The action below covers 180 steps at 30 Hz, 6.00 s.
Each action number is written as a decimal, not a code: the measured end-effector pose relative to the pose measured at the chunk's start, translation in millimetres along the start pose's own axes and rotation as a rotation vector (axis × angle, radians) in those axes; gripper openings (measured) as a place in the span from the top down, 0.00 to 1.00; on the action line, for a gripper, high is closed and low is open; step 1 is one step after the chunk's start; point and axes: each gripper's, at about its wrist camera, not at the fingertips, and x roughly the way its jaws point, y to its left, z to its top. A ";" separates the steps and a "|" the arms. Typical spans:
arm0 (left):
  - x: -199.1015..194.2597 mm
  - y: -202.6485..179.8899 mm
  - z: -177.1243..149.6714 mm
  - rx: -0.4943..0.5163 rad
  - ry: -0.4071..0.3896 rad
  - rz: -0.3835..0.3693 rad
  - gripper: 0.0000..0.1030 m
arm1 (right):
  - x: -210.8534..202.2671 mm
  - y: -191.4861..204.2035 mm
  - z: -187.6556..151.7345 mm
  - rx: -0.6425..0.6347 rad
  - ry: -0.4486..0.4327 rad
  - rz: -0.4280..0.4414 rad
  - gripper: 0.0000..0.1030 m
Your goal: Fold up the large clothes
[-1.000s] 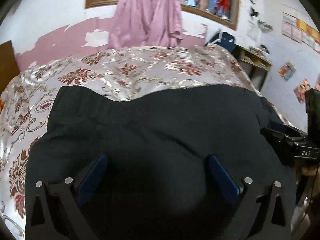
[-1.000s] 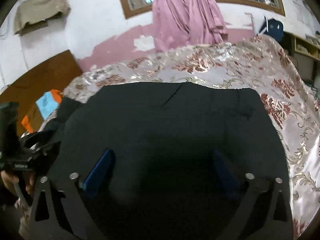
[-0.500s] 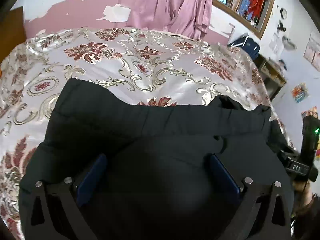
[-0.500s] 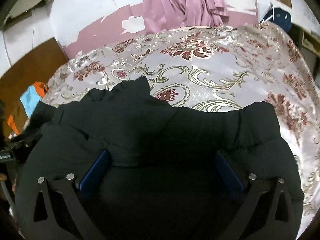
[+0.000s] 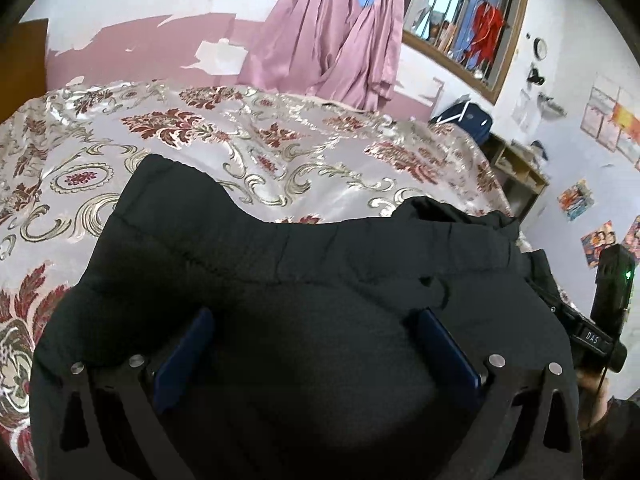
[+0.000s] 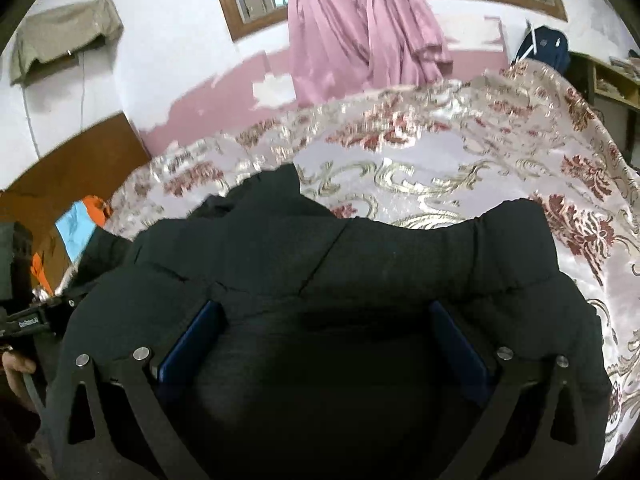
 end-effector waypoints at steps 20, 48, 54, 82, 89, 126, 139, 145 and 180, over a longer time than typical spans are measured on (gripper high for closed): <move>-79.1 90.6 -30.9 -0.061 0.123 0.088 0.00 | -114.0 -70.5 -46.6 -0.008 -0.006 -0.245 0.01; -31.5 72.8 -36.9 -0.061 0.381 -0.200 0.00 | -74.8 -93.0 -85.3 0.284 0.167 0.210 0.01; -27.0 77.5 -41.7 -0.111 0.379 -0.218 0.00 | -70.4 -97.1 -92.9 0.324 0.143 0.213 0.01; -81.8 50.5 -32.1 -0.290 0.396 -0.055 0.76 | -134.1 -35.8 -62.1 0.214 0.249 -0.005 0.74; -154.1 44.4 -19.2 -0.213 0.313 -0.020 0.80 | -199.4 34.2 -31.1 0.004 0.081 -0.024 0.80; -200.3 143.4 -28.4 -0.334 0.221 0.360 0.24 | -109.0 89.0 -41.9 0.074 0.191 -0.046 0.14; -281.4 62.1 -16.1 -0.155 -0.077 0.358 0.04 | -176.1 131.8 -17.9 -0.076 -0.038 -0.065 0.02; -312.1 14.6 -30.4 -0.059 -0.157 0.344 0.02 | -217.0 156.9 -20.6 -0.115 -0.144 -0.035 0.02; -429.7 -78.0 -176.7 0.107 -0.396 0.376 0.00 | -362.8 208.4 -128.9 -0.176 -0.369 0.034 0.01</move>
